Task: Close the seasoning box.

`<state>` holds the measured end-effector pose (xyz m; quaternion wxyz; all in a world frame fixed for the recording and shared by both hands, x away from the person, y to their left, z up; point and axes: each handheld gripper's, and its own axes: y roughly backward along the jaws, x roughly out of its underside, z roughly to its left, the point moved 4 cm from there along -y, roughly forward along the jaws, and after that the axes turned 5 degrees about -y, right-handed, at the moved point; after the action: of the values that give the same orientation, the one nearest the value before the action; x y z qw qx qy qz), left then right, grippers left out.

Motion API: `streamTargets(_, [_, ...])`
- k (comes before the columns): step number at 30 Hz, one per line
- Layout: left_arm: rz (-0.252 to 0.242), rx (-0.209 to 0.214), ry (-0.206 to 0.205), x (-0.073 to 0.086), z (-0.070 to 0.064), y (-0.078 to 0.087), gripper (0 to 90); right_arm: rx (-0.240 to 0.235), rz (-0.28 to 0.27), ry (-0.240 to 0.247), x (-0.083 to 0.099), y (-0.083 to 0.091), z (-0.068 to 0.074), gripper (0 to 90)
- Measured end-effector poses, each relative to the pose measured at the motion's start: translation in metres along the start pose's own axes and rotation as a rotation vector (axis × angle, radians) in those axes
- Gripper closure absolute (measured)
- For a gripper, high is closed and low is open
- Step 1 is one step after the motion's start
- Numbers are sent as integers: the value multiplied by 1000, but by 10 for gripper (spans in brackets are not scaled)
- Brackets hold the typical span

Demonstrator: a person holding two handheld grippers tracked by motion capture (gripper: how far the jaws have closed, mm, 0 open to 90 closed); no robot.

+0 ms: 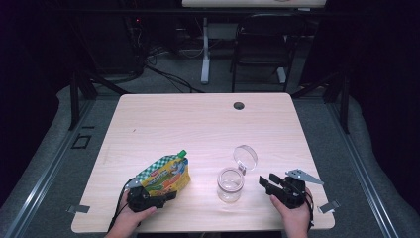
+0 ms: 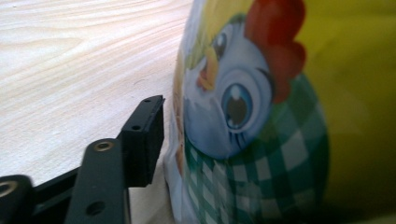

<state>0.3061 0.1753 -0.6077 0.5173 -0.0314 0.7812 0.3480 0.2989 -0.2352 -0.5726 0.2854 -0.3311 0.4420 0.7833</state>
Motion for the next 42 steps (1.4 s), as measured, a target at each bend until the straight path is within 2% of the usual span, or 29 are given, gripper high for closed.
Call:
streamTargets(8, [7, -2, 5, 1, 0, -1, 445, -4, 1, 5, 0, -1, 1, 499])
streamTargets(16, [8, -12, -6, 1, -1, -1, 497, -2, 1, 7, 1, -1, 2, 500])
streamTargets(18, [6, -24, -9, 1, -1, 0, 533, -17, -2, 14, 0, -1, 4, 496])
streamTargets(23, [-5, -25, 11, 2, 0, 1, 572, -15, -3, 29, 0, -2, 6, 497])
streamTargets(28, [8, -35, 0, 1, -1, 2, 586, -19, -32, 25, -1, 0, 6, 497])
streamTargets(37, [24, -38, -2, -1, 0, 5, 609, -46, -56, 73, -2, 2, 10, 494])
streamTargets(42, [39, -24, -20, -3, -2, 5, 611, -45, -62, 85, -3, 2, 11, 497])
